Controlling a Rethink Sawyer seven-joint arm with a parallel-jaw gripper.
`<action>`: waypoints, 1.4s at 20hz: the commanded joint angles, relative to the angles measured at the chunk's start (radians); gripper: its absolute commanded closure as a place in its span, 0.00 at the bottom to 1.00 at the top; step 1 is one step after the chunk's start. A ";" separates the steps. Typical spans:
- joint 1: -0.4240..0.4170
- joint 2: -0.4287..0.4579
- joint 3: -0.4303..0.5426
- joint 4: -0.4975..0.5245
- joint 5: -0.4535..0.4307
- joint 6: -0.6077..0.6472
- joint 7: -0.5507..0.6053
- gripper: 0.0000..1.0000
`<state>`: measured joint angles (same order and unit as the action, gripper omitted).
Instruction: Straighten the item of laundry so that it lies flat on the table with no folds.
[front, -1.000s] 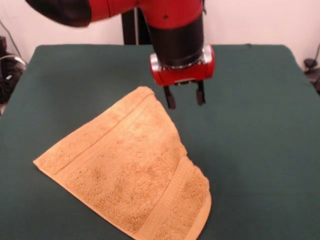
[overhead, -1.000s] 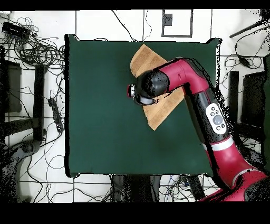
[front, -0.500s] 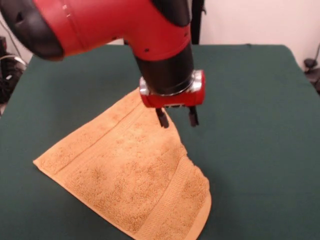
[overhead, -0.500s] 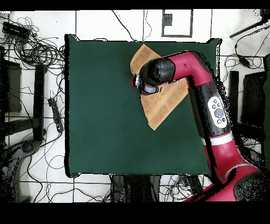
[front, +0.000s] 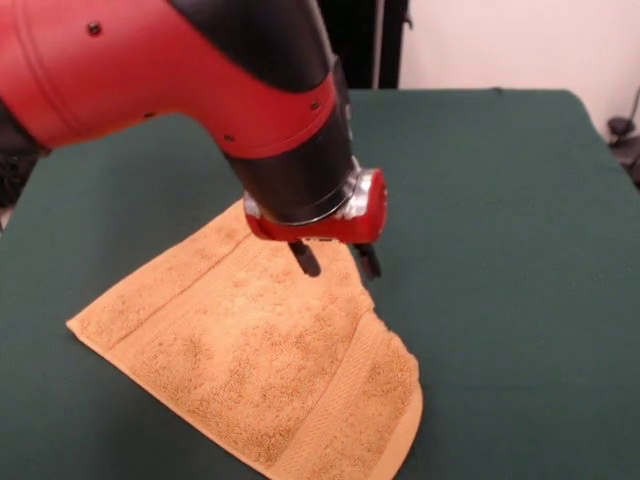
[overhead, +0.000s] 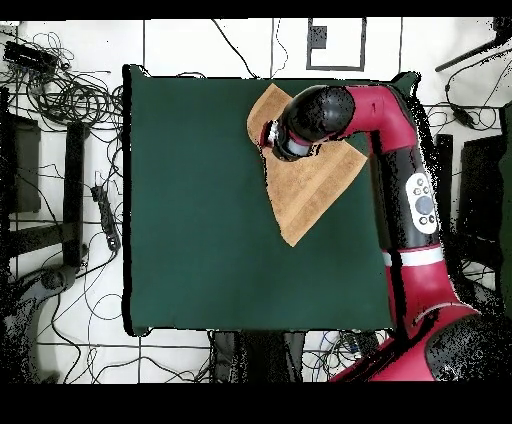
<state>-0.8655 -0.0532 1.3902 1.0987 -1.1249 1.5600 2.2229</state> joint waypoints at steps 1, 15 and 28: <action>0.080 0.036 -0.219 -0.073 -0.030 -0.175 -0.125 0.00; 0.184 -0.034 -0.334 0.020 0.079 -0.255 0.072 0.00; 0.120 -0.089 -0.374 0.076 0.222 -0.269 -0.154 0.00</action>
<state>-0.7567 -0.1476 1.1568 1.1113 -0.9249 1.3476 2.2229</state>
